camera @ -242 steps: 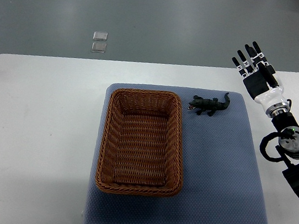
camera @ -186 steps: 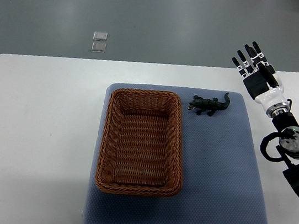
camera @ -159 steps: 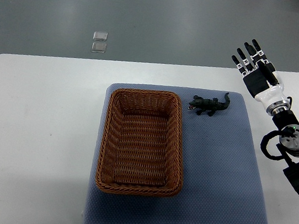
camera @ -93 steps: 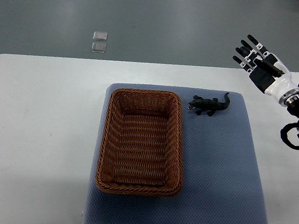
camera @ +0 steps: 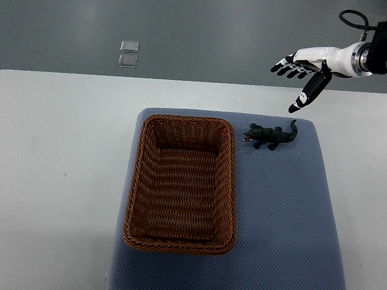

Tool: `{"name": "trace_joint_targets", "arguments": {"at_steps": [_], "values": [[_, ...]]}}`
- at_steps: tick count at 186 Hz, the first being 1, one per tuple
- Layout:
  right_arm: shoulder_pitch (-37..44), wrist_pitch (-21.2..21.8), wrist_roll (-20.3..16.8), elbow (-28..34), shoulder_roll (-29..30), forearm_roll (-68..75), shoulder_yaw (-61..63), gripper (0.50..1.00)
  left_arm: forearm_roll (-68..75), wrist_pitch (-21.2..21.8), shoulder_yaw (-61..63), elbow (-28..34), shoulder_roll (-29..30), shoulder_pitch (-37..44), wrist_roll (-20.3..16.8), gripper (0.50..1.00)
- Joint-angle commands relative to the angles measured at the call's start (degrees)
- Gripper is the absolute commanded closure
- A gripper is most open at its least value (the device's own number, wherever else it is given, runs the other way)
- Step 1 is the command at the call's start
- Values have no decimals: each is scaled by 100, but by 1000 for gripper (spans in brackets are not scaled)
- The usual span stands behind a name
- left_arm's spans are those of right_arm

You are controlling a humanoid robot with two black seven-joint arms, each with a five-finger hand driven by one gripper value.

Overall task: Place crocodile in brown basket with right hand
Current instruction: 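Swing the right hand over and lower it toward the green crocodile, then close the right hand's fingers around the green crocodile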

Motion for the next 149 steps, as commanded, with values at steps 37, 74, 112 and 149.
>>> {"name": "trace_joint_targets", "arguments": {"at_steps": [37,74,112,149], "values": [[295,-178,-368,170,571,-231,-633,574,-2,-32,-26,-15,0,-28,0,500],[-91,-714,-368,126,730,-249,-668,574,-2,-32,-8,-24,0,-28,0,500],[-531,-1242,-359,82,774,-583,-677,576,-2,-32,-8,-24,0,-28,0,500],[-812,-1435,-359,-120,853,-960,-712,576,-2,-32,1,-24,0,-28,0,500]]}}
